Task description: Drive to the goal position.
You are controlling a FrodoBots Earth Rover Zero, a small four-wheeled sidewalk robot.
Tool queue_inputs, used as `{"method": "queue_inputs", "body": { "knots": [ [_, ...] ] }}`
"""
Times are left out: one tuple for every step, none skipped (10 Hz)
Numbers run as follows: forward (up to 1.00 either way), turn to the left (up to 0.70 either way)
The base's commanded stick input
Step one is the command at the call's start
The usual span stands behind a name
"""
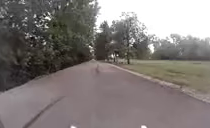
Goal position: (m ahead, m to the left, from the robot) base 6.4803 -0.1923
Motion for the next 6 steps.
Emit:
{"method": "queue_inputs", "body": {
  "knots": [
    [0.70, 0.00],
    [0.70, 0.00],
    [0.70, 0.00],
    [0.70, 0.00],
    [0.70, 0.00],
    [0.70, -0.04]
  ]
}}
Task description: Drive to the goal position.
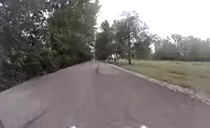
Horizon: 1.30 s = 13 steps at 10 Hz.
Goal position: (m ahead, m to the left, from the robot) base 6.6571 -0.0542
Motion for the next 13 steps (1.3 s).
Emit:
{"method": "queue_inputs", "body": {
  "knots": [
    [0.70, -0.35],
    [0.70, -0.35],
    [0.70, -0.35],
    [0.70, -0.15],
    [0.70, 0.00],
    [0.70, 0.00],
    [0.70, 0.15],
    [0.70, 0.35],
    [0.70, 0.35],
    [0.70, 0.35],
    [0.70, 0.35],
    [0.70, 0.35],
    [0.70, 0.35]
  ]
}}
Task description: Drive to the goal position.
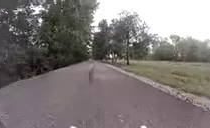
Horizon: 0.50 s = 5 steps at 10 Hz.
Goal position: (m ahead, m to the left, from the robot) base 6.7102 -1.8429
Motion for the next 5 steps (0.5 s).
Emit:
{"method": "queue_inputs", "body": {
  "knots": [
    [0.70, 0.35],
    [0.70, 0.35],
    [0.70, 0.35],
    [0.70, 0.32],
    [0.70, 0.03]
  ]
}}
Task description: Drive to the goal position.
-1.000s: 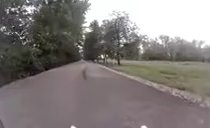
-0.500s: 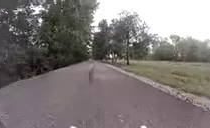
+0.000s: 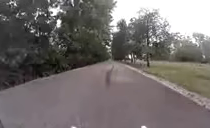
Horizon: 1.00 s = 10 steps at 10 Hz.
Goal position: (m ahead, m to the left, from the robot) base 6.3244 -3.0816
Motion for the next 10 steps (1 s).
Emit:
{"method": "queue_inputs", "body": {
  "knots": [
    [0.70, 0.00],
    [0.70, 0.00],
    [0.70, 0.00],
    [0.70, 0.00],
    [0.70, -0.03],
    [0.70, -0.19],
    [0.70, -0.35],
    [0.70, -0.35],
    [0.70, -0.35],
    [0.70, -0.35]
  ]
}}
